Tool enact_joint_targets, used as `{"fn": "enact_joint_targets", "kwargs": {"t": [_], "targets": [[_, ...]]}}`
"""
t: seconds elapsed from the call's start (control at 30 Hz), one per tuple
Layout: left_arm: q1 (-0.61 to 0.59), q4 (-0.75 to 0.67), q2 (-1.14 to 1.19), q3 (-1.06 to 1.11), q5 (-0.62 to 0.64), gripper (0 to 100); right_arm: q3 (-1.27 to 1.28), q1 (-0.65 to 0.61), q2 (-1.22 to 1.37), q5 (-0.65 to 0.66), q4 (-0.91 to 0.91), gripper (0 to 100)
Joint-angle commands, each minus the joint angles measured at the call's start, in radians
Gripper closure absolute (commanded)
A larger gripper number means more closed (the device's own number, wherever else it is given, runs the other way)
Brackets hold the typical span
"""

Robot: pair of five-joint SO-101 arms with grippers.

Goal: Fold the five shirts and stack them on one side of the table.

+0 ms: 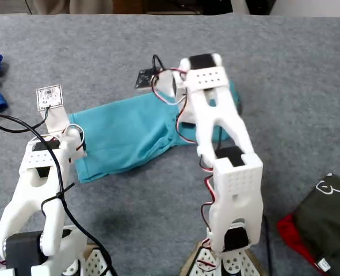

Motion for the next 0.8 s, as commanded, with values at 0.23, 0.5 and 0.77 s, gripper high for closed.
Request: {"fn": "enact_joint_targets", "kwargs": {"t": [0.23, 0.5, 0.77], "targets": [[0.011, -0.015, -0.035, 0.0, -0.006, 98, 0.036, -0.101, -0.015, -0.051, -0.252, 99.4], [0.011, -0.015, -0.035, 0.0, -0.006, 98, 0.028, -0.073, 0.051, -0.051, -0.212, 99.4], [0.009, -0.015, -0.041, 0.0, -0.006, 98, 0.027, 0.036, -0.147, -0.052, -0.124, 99.4]]}}
